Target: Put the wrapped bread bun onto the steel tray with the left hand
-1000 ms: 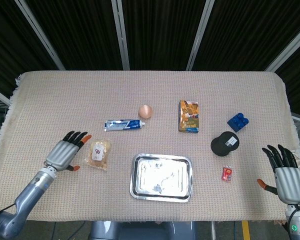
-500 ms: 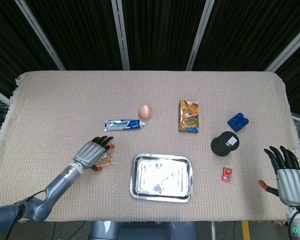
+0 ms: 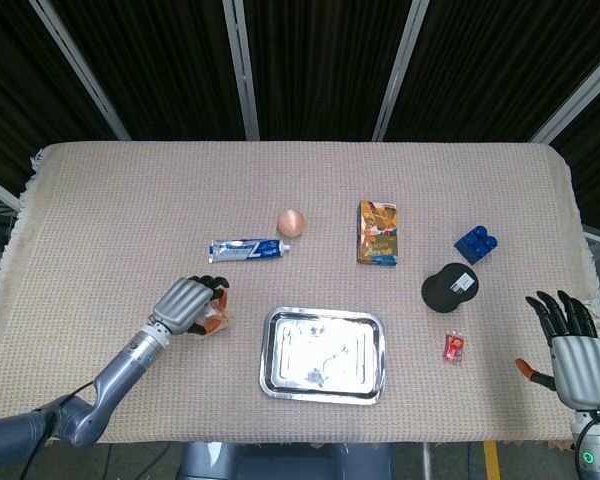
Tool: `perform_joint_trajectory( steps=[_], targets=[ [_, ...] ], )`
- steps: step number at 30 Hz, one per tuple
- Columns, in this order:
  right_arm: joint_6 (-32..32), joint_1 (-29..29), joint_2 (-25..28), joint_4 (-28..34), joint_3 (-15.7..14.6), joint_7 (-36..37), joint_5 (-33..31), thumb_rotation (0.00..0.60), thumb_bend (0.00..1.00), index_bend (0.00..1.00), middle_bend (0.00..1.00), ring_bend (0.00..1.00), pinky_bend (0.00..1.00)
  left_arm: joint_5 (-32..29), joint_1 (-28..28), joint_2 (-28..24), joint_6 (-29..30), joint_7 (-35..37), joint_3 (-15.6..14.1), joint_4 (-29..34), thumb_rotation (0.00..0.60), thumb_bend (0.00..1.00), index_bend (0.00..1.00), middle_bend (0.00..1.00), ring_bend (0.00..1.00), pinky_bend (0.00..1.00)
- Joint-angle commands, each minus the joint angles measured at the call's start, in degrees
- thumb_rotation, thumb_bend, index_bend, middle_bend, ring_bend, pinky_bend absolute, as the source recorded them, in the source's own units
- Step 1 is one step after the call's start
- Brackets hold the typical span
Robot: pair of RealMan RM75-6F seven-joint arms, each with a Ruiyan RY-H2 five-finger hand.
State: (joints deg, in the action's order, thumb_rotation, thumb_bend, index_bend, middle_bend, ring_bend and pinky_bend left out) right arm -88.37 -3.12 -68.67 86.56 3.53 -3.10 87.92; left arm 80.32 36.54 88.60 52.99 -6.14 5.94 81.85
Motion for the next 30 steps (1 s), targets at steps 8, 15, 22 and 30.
perform_joint_trajectory(
  steps=[8,15,22,30],
  targets=[
    [0.3,-0.3,0.0,0.3,0.1,-0.4,0.1,0.600,0.00,0.13,0.10,0.00,0.10,12.9,2.2,0.8,7.5,7.9,-1.5,2.5,0.600,0.44,0.53,0.23,0.25,0.48],
    [-0.2,-0.3,0.8,1.2,0.4,-0.9,0.4,0.600,0.00,0.13,0.10,0.00,0.10,14.6,6.7,4.8,5.1,5.7,0.1,2.0,0.600,0.43,0.48,0.20,0.24,0.48],
    [0.1,-0.3,1.0,1.7,0.4,-1.2,0.1,0.600,0.00,0.13,0.10,0.00,0.10,14.3,10.1,10.5,3.4,4.4,1.1,-1.4,0.600,0.04,0.01,0.00,0.00,0.09],
    [0.8,-0.4,0.9,1.3,0.5,-1.2,-0.6,0.600,0.00,0.13,0.10,0.00,0.10,15.3,11.3,11.5,5.2,6.3,0.6,-1.4,0.487,0.00,0.00,0.00,0.00,0.00]
  ],
)
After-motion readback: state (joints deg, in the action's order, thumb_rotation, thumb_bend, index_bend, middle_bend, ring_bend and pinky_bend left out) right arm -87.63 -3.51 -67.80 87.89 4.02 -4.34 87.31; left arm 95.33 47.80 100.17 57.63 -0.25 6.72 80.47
